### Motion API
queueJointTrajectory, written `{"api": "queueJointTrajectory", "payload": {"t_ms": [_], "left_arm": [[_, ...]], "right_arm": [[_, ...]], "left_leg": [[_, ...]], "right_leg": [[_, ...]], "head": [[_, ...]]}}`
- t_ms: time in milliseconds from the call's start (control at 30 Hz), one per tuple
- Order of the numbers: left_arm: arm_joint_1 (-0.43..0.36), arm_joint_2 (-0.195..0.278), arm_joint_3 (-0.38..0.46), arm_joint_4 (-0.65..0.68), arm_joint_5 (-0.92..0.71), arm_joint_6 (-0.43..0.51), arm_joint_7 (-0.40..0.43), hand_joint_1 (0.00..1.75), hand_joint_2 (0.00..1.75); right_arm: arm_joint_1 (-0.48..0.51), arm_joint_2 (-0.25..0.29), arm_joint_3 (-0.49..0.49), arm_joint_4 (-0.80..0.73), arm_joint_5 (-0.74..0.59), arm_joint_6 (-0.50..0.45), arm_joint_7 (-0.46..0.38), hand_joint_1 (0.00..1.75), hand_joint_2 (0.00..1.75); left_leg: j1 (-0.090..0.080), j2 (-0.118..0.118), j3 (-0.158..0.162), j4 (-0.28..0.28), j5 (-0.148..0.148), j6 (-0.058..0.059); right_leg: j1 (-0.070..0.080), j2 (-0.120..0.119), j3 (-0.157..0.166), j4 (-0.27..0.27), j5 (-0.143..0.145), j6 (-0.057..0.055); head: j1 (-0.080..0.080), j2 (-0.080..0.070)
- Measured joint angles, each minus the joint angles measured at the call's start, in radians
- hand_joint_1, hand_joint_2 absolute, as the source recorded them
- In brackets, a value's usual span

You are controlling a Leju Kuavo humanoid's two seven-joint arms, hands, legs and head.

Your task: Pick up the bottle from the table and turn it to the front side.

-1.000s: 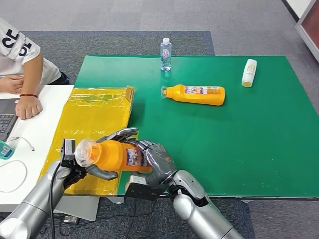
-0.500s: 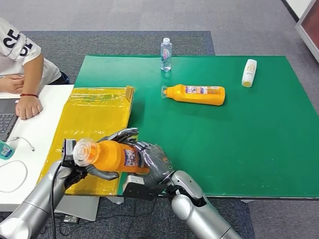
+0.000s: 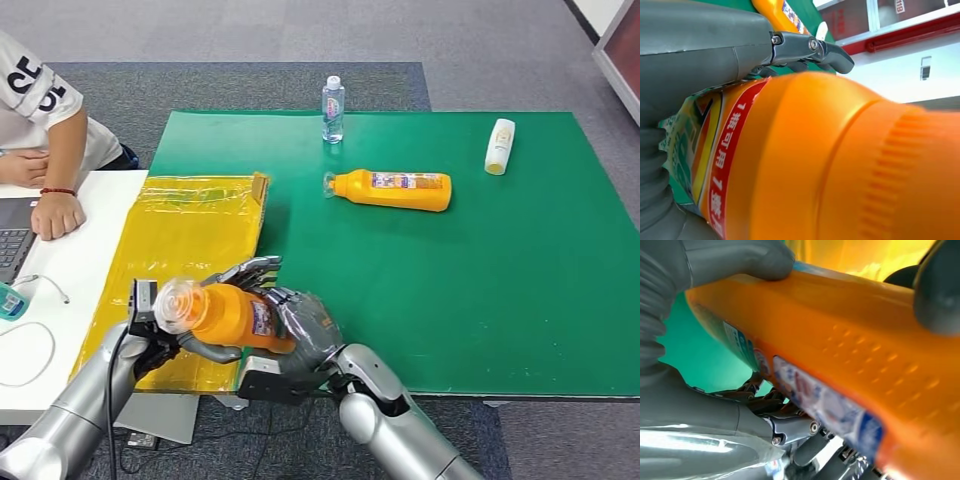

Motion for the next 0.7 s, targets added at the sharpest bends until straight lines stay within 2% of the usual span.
{"api": "queueJointTrajectory", "payload": {"t_ms": [167, 267, 300, 400, 700], "left_arm": [[0.000, -0.004, 0.000, 0.007, -0.004, 0.006, 0.000, 0.00, 1.75], [0.000, -0.004, 0.000, 0.012, -0.006, 0.011, 0.001, 0.30, 1.75], [0.001, -0.004, 0.000, 0.013, -0.007, 0.013, 0.002, 0.74, 1.75], [0.001, -0.004, 0.000, 0.017, -0.012, 0.019, 0.002, 1.75, 1.75], [0.002, -0.004, 0.000, 0.020, -0.013, 0.023, 0.002, 1.75, 1.75]], "right_arm": [[-0.012, 0.012, 0.017, 0.046, 0.077, -0.066, 0.032, 1.75, 1.75], [-0.017, 0.017, 0.022, 0.064, 0.094, -0.083, 0.040, 1.75, 1.75], [-0.018, 0.018, 0.023, 0.068, 0.101, -0.088, 0.044, 1.75, 1.75], [-0.020, 0.020, 0.025, 0.079, 0.115, -0.095, 0.054, 1.75, 1.75], [-0.021, 0.025, 0.026, 0.100, 0.133, -0.102, 0.065, 1.75, 1.75]], "left_leg": [[0.000, 0.000, 0.000, 0.000, 0.000, 0.000], [0.000, 0.000, 0.000, 0.000, 0.000, 0.000], [0.000, 0.000, 0.000, 0.000, 0.000, 0.000], [0.000, 0.000, 0.000, 0.000, 0.000, 0.000], [0.000, 0.000, 0.000, 0.000, 0.000, 0.000]], "right_leg": [[0.000, 0.000, 0.000, 0.000, 0.000, 0.000], [0.000, 0.000, -0.001, 0.000, 0.000, 0.000], [0.000, 0.000, -0.001, 0.000, 0.000, 0.000], [0.000, 0.000, 0.000, 0.000, 0.000, 0.000], [0.000, 0.000, -0.001, 0.000, 0.000, 0.000]], "head": [[0.000, 0.000], [0.000, 0.000], [0.000, 0.000], [0.000, 0.000], [0.000, 0.000]]}}
